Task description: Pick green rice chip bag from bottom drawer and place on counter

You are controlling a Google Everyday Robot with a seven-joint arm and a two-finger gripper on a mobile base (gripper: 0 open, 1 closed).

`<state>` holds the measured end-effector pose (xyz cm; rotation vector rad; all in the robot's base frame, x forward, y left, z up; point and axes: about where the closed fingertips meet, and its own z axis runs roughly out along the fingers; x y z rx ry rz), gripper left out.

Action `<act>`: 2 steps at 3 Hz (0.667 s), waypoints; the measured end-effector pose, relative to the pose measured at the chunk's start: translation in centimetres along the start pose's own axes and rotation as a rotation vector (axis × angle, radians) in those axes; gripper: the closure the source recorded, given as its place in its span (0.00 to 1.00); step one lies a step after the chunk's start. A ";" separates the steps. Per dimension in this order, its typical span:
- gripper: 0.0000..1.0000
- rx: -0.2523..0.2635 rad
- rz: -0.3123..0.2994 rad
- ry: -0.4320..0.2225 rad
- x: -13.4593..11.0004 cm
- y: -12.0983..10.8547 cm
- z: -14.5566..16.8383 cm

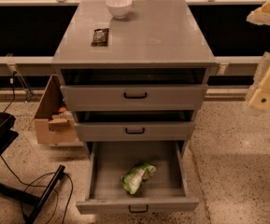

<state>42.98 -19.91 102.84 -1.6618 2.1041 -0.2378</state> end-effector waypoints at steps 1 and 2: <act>0.00 0.000 0.000 0.000 0.0 0.0 0.0; 0.00 -0.003 0.001 -0.037 0.0 1.2 2.4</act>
Offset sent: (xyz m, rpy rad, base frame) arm 0.0046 0.0192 -0.1082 0.1298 0.0006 0.0500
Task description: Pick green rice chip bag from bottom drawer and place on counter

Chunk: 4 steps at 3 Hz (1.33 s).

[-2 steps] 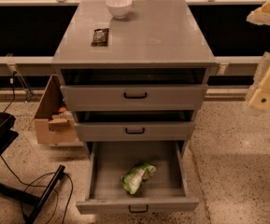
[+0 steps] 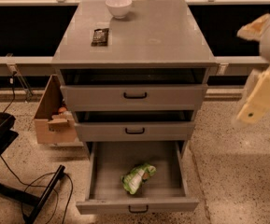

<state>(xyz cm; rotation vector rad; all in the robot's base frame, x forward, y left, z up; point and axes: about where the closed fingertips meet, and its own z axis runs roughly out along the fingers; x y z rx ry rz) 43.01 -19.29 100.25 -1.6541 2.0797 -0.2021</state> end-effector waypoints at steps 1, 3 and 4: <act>0.00 0.007 -0.053 -0.035 0.6 2.7 4.4; 0.00 -0.004 -0.128 -0.008 4.0 8.0 17.6; 0.00 0.021 -0.085 -0.022 4.4 8.7 22.5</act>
Offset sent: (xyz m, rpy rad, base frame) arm 0.0249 0.0152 -0.2280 -0.0449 -0.1350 0.1361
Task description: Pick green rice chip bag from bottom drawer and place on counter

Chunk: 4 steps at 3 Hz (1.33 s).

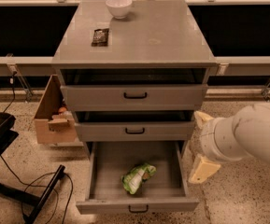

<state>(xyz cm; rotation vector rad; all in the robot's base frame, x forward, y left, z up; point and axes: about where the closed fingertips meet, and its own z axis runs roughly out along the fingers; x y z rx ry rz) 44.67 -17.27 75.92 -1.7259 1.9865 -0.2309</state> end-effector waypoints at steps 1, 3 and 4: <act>0.00 0.024 0.012 -0.008 -0.1 -0.5 0.2; 0.00 -0.059 0.031 -0.081 -0.9 1.5 10.5; 0.00 -0.092 0.068 -0.137 -0.5 2.1 18.5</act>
Offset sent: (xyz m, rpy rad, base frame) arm 0.0162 0.0125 -0.0270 0.0374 0.0056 0.0050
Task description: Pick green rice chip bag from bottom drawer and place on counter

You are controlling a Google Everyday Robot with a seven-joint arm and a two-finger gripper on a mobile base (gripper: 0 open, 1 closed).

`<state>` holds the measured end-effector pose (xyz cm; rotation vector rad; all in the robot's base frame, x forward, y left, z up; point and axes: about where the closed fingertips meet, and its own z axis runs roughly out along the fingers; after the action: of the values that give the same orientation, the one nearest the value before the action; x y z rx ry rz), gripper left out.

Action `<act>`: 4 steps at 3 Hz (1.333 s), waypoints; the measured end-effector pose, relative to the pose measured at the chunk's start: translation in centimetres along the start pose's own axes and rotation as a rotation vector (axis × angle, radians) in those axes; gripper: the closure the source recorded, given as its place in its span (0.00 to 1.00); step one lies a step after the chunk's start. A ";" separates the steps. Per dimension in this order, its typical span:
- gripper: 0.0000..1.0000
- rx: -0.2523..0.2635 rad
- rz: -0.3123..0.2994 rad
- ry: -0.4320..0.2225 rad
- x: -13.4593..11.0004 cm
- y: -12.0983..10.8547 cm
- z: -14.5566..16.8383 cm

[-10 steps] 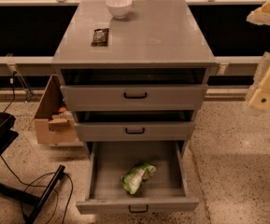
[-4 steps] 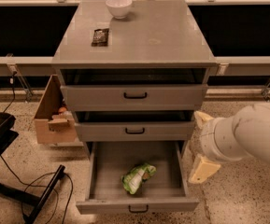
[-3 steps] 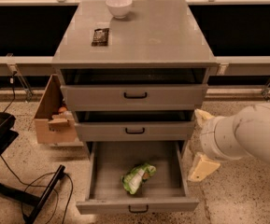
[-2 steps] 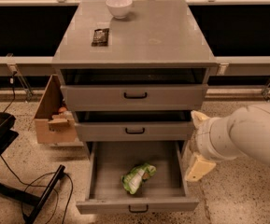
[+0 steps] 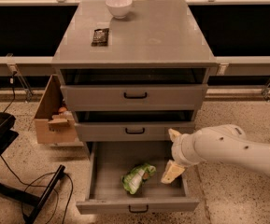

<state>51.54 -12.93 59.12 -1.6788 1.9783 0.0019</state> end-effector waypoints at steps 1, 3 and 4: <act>0.00 -0.049 0.041 -0.027 1.8 -0.3 7.4; 0.00 -0.210 0.116 0.050 8.0 2.7 20.9; 0.00 -0.220 0.116 0.050 8.2 2.6 21.5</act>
Offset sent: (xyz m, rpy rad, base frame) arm 0.0694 0.0060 -0.2346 0.0210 0.2438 -0.0188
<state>57.02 -12.58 36.60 -1.7082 2.1770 0.2297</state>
